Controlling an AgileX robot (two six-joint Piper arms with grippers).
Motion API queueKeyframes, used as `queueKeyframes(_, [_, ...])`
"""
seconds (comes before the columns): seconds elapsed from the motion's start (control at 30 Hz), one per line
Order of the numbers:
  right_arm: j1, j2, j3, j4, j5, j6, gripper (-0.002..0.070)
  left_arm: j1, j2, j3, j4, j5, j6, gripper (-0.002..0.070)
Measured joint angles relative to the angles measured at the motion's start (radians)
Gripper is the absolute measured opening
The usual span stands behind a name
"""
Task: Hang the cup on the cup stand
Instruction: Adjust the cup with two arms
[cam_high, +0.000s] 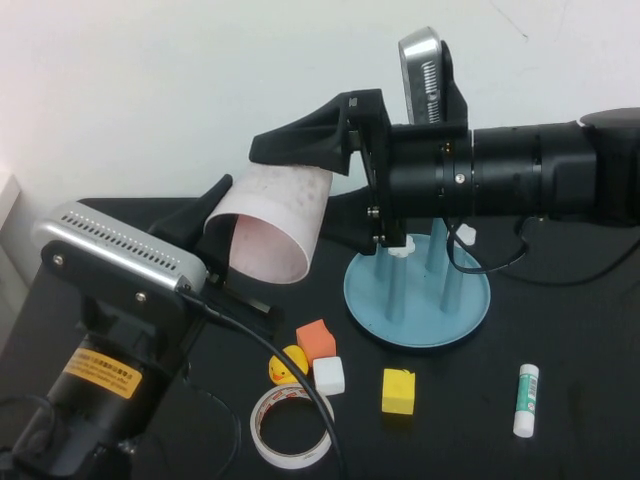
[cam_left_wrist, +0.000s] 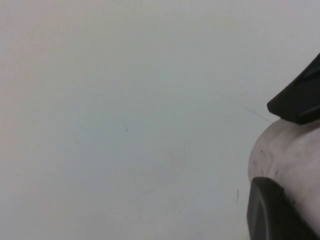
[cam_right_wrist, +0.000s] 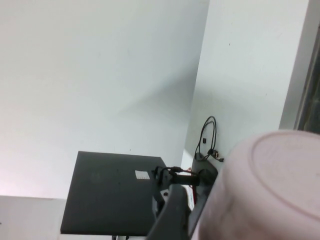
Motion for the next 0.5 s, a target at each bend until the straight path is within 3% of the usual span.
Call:
queueKeyframes(0.1, [0.001,0.000,0.000,0.000,-0.006,-0.015,0.0670,0.000,0.007,0.000,0.006,-0.011,0.000,0.0008])
queueKeyframes(0.2, [0.001,0.000,0.000,0.000,-0.010,-0.033,0.0589,0.000,0.008,0.000,0.015,-0.018,0.000,0.0008])
queueKeyframes(0.37, [0.001,0.000,-0.006,0.000,-0.010,-0.061,0.0592,0.000,0.008,0.000,0.017,-0.022,0.000,0.0013])
queueKeyframes(0.5, [0.001,0.000,-0.006,0.000,-0.010,-0.096,0.0592,0.000,0.008,0.000,0.026,-0.022,0.000,0.0083])
